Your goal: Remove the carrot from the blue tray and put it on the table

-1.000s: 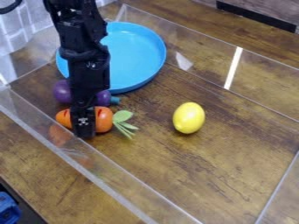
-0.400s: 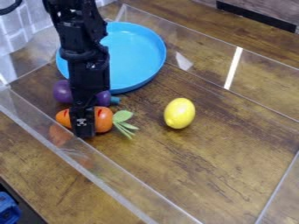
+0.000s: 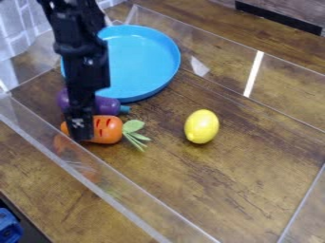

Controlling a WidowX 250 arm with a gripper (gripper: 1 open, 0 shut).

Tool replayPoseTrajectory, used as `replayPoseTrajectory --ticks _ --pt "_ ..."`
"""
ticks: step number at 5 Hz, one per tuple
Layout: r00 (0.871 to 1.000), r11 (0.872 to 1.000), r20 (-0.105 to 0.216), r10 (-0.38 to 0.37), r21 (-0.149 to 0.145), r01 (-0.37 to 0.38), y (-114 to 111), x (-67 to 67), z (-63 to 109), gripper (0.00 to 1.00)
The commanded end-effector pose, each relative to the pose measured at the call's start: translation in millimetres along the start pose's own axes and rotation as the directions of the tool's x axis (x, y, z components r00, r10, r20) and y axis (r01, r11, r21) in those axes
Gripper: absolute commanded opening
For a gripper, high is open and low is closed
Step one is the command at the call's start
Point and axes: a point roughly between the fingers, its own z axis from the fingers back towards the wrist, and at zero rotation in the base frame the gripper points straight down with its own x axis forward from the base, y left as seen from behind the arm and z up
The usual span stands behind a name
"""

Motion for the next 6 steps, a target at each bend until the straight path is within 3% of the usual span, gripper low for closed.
replayPoseTrajectory --ticks 1,4,6 --pt "1.000 0.998 0.025 -0.001 0.063 -0.001 9.5 -0.4 12.2 1.00" --pt "1.000 0.998 0.020 0.005 0.065 -0.006 13.3 -0.8 -4.2 1.00" --pt "1.000 0.996 0.027 0.008 0.085 -0.010 16.8 -1.0 -11.3 1.00"
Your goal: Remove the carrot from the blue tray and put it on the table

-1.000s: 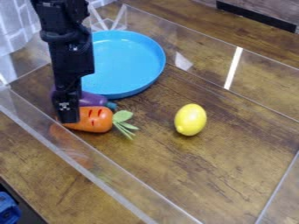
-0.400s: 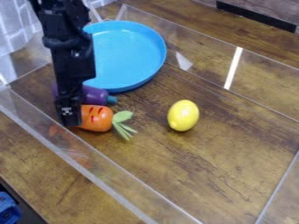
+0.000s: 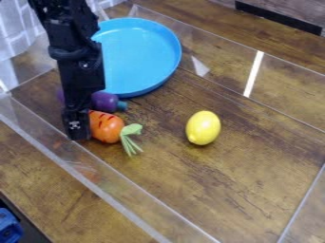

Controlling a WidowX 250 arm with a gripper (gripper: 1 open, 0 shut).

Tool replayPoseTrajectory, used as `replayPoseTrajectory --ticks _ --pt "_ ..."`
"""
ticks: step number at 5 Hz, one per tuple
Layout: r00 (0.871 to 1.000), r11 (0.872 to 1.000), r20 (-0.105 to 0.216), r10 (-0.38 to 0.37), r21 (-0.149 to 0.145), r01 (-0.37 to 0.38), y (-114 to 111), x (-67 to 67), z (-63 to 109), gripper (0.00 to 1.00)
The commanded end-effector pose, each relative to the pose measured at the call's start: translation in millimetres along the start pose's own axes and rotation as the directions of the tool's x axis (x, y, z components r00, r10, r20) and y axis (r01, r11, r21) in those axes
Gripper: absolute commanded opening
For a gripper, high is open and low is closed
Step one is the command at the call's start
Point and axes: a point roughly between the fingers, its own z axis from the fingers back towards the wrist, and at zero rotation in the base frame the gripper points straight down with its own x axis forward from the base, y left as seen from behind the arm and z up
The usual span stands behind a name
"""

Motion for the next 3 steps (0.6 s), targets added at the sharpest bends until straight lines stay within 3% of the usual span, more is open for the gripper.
replayPoseTrajectory --ticks 1,3 --pt "1.000 0.999 0.018 0.012 0.035 -0.013 7.6 -0.2 1.8 1.00" --pt "1.000 0.999 0.025 0.011 0.045 -0.012 10.4 2.6 -0.5 1.00"
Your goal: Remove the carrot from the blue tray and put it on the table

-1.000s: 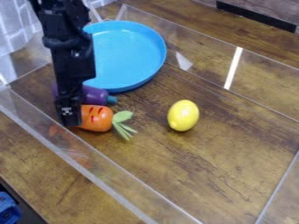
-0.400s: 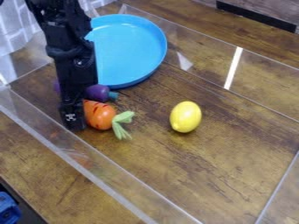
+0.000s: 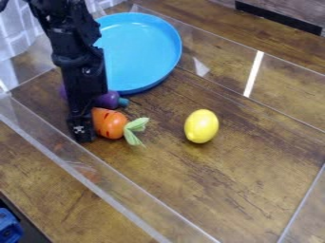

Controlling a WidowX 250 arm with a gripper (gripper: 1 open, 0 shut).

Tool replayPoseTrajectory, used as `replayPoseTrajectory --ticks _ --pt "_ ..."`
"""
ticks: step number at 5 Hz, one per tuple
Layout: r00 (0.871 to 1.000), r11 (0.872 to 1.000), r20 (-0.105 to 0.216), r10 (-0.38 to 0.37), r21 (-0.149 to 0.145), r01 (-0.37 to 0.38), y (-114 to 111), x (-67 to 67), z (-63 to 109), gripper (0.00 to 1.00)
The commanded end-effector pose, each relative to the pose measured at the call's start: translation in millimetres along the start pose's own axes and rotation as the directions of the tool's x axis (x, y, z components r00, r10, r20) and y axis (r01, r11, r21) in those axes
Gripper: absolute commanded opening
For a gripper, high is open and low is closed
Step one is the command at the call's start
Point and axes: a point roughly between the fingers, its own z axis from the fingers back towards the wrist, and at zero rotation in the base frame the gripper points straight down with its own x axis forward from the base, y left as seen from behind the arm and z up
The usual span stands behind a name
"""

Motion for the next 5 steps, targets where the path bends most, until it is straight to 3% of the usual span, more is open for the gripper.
replayPoseTrajectory --ticks 1,5 --pt "1.000 0.999 0.023 0.008 0.034 -0.009 8.9 2.8 8.3 1.00" --pt "0.999 0.999 0.043 0.001 0.050 -0.003 13.5 8.2 10.7 1.00"
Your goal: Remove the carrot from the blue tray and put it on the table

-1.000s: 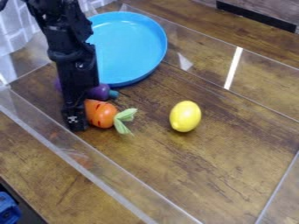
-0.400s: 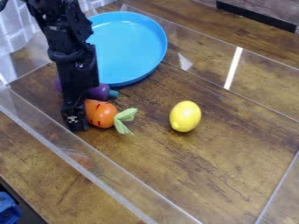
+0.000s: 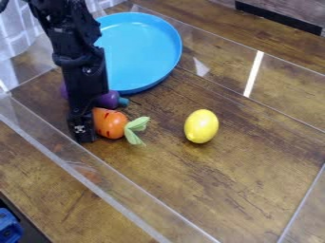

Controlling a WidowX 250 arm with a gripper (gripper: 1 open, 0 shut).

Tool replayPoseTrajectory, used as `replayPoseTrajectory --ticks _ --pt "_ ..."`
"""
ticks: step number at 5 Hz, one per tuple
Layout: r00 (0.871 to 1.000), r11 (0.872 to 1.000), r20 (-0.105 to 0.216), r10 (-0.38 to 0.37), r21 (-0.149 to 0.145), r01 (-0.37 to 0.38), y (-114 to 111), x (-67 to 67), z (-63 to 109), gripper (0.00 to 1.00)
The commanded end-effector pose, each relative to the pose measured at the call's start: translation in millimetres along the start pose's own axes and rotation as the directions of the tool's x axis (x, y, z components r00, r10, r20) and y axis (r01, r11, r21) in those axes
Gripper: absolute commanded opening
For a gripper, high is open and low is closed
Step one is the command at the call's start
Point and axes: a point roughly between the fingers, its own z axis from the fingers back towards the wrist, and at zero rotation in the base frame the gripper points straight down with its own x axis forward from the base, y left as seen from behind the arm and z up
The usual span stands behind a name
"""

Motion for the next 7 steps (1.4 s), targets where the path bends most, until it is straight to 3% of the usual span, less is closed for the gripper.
replayPoseTrajectory --ticks 1,5,6,7 --pt "1.000 0.999 0.031 0.002 0.050 -0.003 13.7 6.6 10.1 1.00" --pt "0.998 0.998 0.061 -0.022 0.061 0.018 20.9 23.6 7.8 1.00" --pt "0.998 0.998 0.061 -0.018 0.060 0.014 22.4 24.4 7.1 0.00" --pt "0.998 0.999 0.062 -0.005 0.049 0.002 21.7 19.3 7.5 0.00"
